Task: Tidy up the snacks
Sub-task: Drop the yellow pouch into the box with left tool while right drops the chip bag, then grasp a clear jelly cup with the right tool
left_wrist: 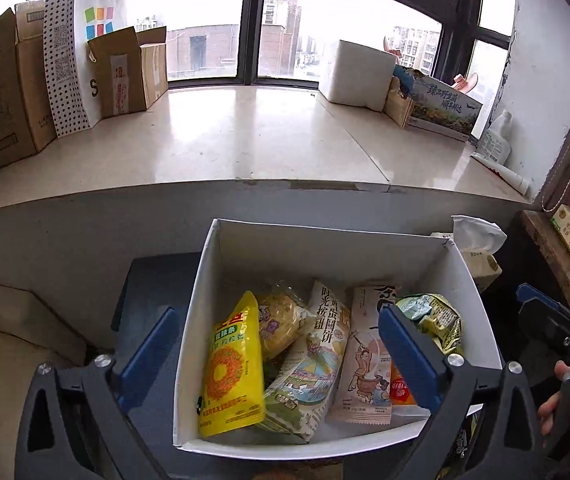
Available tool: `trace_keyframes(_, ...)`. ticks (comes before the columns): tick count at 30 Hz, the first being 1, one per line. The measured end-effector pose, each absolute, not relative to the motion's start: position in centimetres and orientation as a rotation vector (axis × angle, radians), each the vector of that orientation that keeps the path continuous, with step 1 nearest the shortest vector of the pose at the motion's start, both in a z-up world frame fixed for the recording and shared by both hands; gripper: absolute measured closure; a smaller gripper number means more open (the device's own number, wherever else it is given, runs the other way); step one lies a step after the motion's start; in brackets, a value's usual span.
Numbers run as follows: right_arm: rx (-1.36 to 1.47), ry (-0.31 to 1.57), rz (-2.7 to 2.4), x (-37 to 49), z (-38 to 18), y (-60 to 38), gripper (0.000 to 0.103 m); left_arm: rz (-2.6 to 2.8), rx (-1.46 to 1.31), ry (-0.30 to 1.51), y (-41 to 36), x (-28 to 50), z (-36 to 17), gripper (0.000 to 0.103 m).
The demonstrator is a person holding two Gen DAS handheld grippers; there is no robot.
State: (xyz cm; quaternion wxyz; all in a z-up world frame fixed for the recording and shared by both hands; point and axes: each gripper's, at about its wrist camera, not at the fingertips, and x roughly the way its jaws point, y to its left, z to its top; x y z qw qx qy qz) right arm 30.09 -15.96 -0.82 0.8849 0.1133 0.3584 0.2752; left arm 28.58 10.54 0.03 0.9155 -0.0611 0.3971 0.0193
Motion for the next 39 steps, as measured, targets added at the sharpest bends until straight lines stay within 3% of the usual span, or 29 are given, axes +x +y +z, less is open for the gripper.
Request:
trace_keyframes(9,0.208,0.691,0.619,26.4,1.0,-16.6,0.000,0.008,-0.139,0.792,11.7,24.1,1.6,0.000)
trace_keyframes(17,0.110,0.595,0.801,16.1,1.0,-16.4,0.000,0.083,-0.048,0.453,11.5,9.9,5.5,0.000)
trace_keyframes(29,0.000,0.805,0.839,8.2,-10.6,-13.9,0.000,0.058,-0.232,0.701,13.1,-3.5,-3.2,0.000)
trace_keyframes(39,-0.155,0.873,0.792,12.6,-14.0,-9.7,0.000,0.084,-0.346,0.794,14.8,-3.6,-7.1,0.000)
